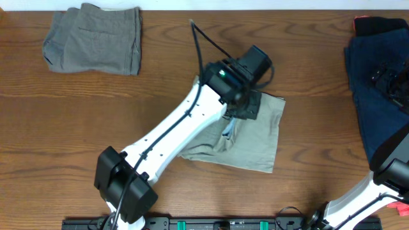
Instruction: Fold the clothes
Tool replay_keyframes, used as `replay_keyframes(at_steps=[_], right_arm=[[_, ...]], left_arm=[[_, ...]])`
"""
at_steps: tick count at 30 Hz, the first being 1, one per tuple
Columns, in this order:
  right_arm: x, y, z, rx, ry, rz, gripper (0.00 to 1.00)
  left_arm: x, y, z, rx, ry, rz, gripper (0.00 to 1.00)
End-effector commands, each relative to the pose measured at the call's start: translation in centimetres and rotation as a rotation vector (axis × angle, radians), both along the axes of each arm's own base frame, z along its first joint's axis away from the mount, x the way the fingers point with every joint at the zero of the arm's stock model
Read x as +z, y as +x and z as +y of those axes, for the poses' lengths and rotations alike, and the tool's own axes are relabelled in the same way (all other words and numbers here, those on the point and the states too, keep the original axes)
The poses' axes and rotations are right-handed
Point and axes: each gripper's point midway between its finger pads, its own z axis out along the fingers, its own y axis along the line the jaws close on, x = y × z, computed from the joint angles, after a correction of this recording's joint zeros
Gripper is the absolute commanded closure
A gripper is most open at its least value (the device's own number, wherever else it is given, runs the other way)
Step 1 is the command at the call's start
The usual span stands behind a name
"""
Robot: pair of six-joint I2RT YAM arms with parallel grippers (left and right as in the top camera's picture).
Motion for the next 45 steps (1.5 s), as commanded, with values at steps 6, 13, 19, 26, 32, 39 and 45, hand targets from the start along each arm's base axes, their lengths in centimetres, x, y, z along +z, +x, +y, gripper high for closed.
replay_keyframes(at_steps=[6, 13, 19, 26, 32, 39, 45], right_arm=[[1.4, 0.1, -0.3, -0.016, -0.020, -0.028, 0.01], [1.4, 0.1, -0.3, -0.016, -0.020, -0.028, 0.01], [1.4, 0.1, -0.3, -0.016, -0.020, -0.028, 0.01], [1.4, 0.1, -0.3, -0.016, -0.020, -0.028, 0.01], [1.4, 0.1, -0.3, -0.016, -0.020, -0.028, 0.01], [1.4, 0.1, -0.3, -0.016, -0.020, -0.028, 0.01], [1.4, 0.1, -0.3, -0.016, -0.020, -0.028, 0.01]], left_arm=[[-0.1, -1.7, -1.3, -0.051, 0.017, -0.013, 0.94], [-0.1, -1.2, 0.3, -0.007, 0.063, -0.012, 0.94], [1.4, 0.6, 6.6, 0.172, 0.241, -0.072, 0.94], [5.3, 1.4, 13.3, 0.318, 0.248, -0.108, 0.94], [9.0, 0.9, 18.6, 0.443, 0.230, -0.163, 0.94], [11.6, -0.7, 21.4, 0.479, 0.201, -0.212, 0.94], [11.9, -1.8, 23.1, 0.492, 0.276, -0.211, 0.94]])
